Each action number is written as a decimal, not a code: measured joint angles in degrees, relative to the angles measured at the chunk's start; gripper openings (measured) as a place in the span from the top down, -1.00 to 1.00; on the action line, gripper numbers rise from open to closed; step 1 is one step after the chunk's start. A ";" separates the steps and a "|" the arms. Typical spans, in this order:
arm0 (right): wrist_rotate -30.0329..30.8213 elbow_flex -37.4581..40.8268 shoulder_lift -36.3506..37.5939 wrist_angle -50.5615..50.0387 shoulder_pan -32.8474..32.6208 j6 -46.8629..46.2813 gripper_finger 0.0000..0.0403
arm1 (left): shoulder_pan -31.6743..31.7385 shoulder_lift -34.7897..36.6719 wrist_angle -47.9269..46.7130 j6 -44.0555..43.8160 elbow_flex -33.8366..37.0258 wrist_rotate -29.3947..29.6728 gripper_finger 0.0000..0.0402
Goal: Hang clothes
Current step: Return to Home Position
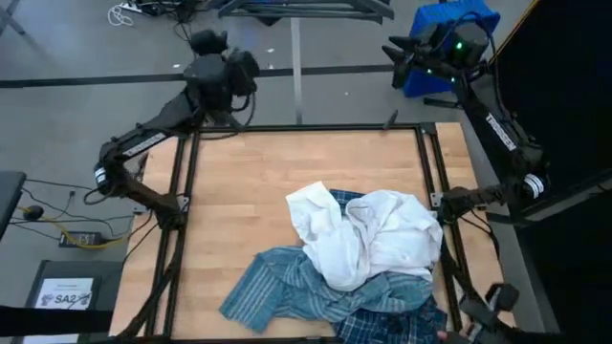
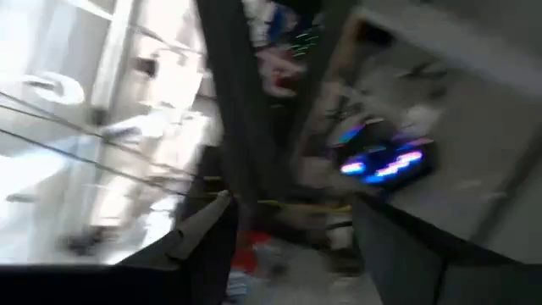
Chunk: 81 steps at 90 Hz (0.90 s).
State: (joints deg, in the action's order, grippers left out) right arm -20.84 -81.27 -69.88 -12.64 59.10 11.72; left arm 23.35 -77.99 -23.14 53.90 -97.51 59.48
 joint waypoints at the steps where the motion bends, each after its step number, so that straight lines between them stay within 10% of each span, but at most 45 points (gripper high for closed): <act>1: 0.58 0.50 0.50 -0.03 -0.35 0.28 0.52 | -0.16 0.59 -2.16 -2.57 0.00 -1.14 0.03; 26: 7.16 21.57 21.43 4.23 -10.71 -0.86 0.95 | -0.60 15.41 -26.83 -39.97 8.80 -30.16 0.90; 56: 4.76 54.37 46.17 15.12 -21.33 -12.54 0.99 | -0.66 38.79 0.36 -47.10 50.67 -51.41 1.00; 81: 15.65 69.48 64.32 17.75 -23.74 -15.03 0.97 | 4.12 47.87 13.71 -52.53 72.46 -55.84 1.00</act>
State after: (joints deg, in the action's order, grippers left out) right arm -5.19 -11.79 -5.56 5.10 35.35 -3.31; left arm 27.47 -30.13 -9.44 1.37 -25.06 3.64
